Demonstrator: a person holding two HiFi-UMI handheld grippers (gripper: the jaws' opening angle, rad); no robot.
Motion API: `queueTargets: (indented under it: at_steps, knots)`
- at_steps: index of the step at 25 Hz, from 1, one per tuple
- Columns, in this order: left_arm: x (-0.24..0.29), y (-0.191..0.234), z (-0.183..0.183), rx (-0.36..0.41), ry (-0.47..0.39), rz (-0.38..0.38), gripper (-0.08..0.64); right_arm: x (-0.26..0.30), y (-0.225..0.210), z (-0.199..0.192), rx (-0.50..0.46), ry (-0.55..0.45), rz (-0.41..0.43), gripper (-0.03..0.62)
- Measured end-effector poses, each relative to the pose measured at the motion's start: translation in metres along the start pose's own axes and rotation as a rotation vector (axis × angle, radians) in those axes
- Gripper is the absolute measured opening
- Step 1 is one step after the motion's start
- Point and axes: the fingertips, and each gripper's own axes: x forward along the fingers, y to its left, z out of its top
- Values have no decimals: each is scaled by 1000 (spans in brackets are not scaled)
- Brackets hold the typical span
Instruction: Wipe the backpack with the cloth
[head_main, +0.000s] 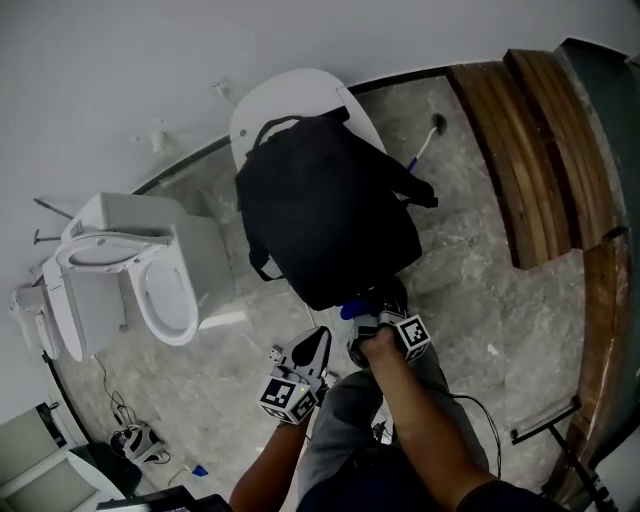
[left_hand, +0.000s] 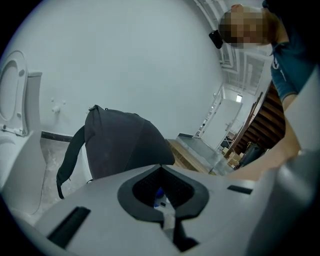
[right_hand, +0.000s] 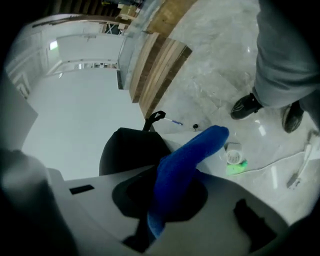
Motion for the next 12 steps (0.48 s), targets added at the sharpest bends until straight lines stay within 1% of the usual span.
queueTargets:
  at_steps: [3, 5, 6, 8, 12]
  knots:
    - [10, 5, -7, -17, 11, -2, 3, 17, 9, 15, 65, -92, 23, 17]
    - [13, 5, -9, -27, 19, -11, 3, 26, 10, 35, 80, -130, 25, 17]
    - [14, 5, -9, -27, 21, -18, 3, 30, 11, 46, 79, -140, 27, 17]
    - [16, 4, -7, -24, 25, -26, 3, 36, 30, 62, 71, -158, 47, 17]
    - [19, 6, -3, -33, 25, -24, 3, 54, 60, 104, 15, -176, 97, 17]
